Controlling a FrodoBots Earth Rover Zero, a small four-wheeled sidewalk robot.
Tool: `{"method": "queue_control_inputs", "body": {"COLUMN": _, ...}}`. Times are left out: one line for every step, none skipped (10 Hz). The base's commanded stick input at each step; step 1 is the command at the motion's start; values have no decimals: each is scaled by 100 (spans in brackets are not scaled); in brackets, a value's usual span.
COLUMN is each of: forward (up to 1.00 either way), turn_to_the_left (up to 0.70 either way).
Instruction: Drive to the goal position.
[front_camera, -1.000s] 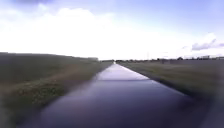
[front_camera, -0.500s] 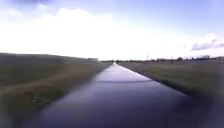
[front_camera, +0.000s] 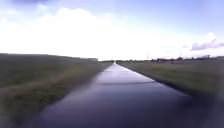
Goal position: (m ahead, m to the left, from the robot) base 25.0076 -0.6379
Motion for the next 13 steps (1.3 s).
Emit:
{"method": "queue_control_inputs", "body": {"forward": 45, "turn_to_the_left": 0}}
{"method": "queue_control_inputs", "body": {"forward": 45, "turn_to_the_left": 0}}
{"method": "queue_control_inputs", "body": {"forward": 45, "turn_to_the_left": 0}}
{"method": "queue_control_inputs", "body": {"forward": 45, "turn_to_the_left": 0}}
{"method": "queue_control_inputs", "body": {"forward": 45, "turn_to_the_left": 0}}
{"method": "queue_control_inputs", "body": {"forward": 45, "turn_to_the_left": 0}}
{"method": "queue_control_inputs", "body": {"forward": 45, "turn_to_the_left": 0}}
{"method": "queue_control_inputs", "body": {"forward": 45, "turn_to_the_left": 0}}
{"method": "queue_control_inputs", "body": {"forward": 45, "turn_to_the_left": 0}}
{"method": "queue_control_inputs", "body": {"forward": 45, "turn_to_the_left": 0}}
{"method": "queue_control_inputs", "body": {"forward": 45, "turn_to_the_left": 0}}
{"method": "queue_control_inputs", "body": {"forward": 45, "turn_to_the_left": 0}}
{"method": "queue_control_inputs", "body": {"forward": 45, "turn_to_the_left": 0}}
